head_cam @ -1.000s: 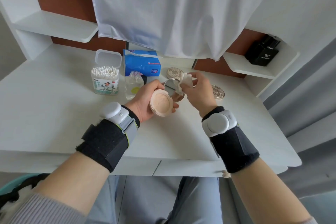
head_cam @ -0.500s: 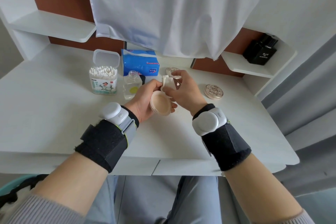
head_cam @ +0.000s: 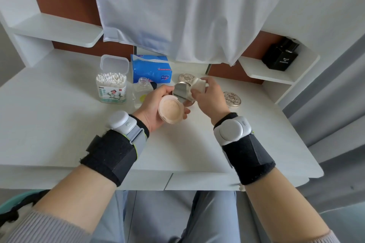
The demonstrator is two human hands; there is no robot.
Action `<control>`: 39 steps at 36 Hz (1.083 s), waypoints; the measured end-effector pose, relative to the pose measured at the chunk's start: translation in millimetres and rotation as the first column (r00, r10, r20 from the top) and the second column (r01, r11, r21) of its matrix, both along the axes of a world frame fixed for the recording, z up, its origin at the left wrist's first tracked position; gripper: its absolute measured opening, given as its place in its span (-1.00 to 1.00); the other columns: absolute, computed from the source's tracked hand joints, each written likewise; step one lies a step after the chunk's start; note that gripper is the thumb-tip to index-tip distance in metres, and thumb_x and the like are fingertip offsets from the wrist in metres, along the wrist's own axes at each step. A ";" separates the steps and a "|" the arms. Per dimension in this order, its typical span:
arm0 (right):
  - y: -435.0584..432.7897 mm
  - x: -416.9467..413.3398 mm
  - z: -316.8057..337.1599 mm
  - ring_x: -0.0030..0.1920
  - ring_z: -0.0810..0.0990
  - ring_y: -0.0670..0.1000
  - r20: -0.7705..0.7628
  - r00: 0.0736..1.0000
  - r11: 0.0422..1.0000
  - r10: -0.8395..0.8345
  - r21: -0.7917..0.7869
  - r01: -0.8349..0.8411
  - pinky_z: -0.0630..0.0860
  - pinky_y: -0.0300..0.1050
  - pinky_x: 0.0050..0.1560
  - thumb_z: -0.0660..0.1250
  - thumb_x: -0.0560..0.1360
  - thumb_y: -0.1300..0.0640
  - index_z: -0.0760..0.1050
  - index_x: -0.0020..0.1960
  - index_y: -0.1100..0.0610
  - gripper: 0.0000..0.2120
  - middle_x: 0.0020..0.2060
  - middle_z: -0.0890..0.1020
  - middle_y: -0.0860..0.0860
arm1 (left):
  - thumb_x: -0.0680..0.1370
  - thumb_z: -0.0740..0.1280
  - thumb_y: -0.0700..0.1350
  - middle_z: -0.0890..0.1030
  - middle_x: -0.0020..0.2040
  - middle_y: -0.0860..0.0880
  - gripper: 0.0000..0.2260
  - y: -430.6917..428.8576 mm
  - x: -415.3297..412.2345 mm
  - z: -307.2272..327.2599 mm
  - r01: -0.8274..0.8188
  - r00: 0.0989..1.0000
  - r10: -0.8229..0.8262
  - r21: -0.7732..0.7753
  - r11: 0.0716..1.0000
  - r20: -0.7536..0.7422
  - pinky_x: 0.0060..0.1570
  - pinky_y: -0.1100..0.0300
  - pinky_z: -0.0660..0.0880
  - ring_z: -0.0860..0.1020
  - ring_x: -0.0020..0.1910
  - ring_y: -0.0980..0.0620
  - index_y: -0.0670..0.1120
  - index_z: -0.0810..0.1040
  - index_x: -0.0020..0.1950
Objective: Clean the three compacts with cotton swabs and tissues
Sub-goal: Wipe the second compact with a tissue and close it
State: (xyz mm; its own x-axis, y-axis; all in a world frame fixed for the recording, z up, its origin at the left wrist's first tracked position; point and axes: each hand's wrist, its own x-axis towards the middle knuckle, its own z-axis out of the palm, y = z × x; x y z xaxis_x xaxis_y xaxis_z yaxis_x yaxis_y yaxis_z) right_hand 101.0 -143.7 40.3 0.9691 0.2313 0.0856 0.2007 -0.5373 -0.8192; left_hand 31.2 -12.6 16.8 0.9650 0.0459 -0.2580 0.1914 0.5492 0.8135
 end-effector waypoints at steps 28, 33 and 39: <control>16.1 -3.3 -0.7 0.00 0.58 0.07 0.036 0.991 0.987 0.131 -0.103 -0.127 0.51 -0.07 0.08 0.38 0.46 -0.01 0.28 0.36 0.04 -0.47 0.00 0.53 -0.01 | 0.62 0.14 0.03 0.64 -0.26 -0.14 -0.69 -4.5 3.3 -5.1 0.049 0.996 -0.053 0.048 0.998 0.075 -0.26 0.08 0.54 0.59 -0.32 -0.11 -0.08 0.61 -0.09; 2.7 5.0 5.5 -0.05 0.63 0.09 0.010 1.000 0.997 0.027 -0.073 -0.026 0.59 0.06 -0.01 0.35 0.47 -0.07 0.30 0.32 0.06 -0.51 0.00 0.63 0.09 | 0.61 0.16 0.02 0.61 -0.22 -0.27 -0.70 -2.7 2.1 -3.7 0.052 0.997 -0.055 0.046 0.998 0.050 -0.30 0.08 0.57 0.61 -0.34 -0.19 -0.18 0.48 0.11; -16.1 -0.9 4.8 -0.23 0.66 -0.01 -0.070 0.995 0.997 0.069 -0.033 -0.072 0.58 -0.11 -0.29 0.37 0.49 0.07 0.37 0.18 0.09 -0.68 -0.14 0.64 0.04 | 0.60 0.17 0.03 0.61 -0.17 -0.29 -0.67 -0.9 2.7 -3.6 -0.003 0.999 0.001 0.043 0.999 0.052 -0.19 0.02 0.54 0.60 -0.30 -0.20 -0.21 0.43 0.17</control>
State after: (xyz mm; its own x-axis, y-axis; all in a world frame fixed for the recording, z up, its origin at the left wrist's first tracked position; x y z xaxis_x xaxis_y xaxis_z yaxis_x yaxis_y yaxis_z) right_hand 100.0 -159.8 45.1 0.9535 0.3012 0.0096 0.1828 -0.5527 -0.8130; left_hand 33.9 -13.5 13.2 0.9770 0.0579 -0.2054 0.1472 0.5140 0.8451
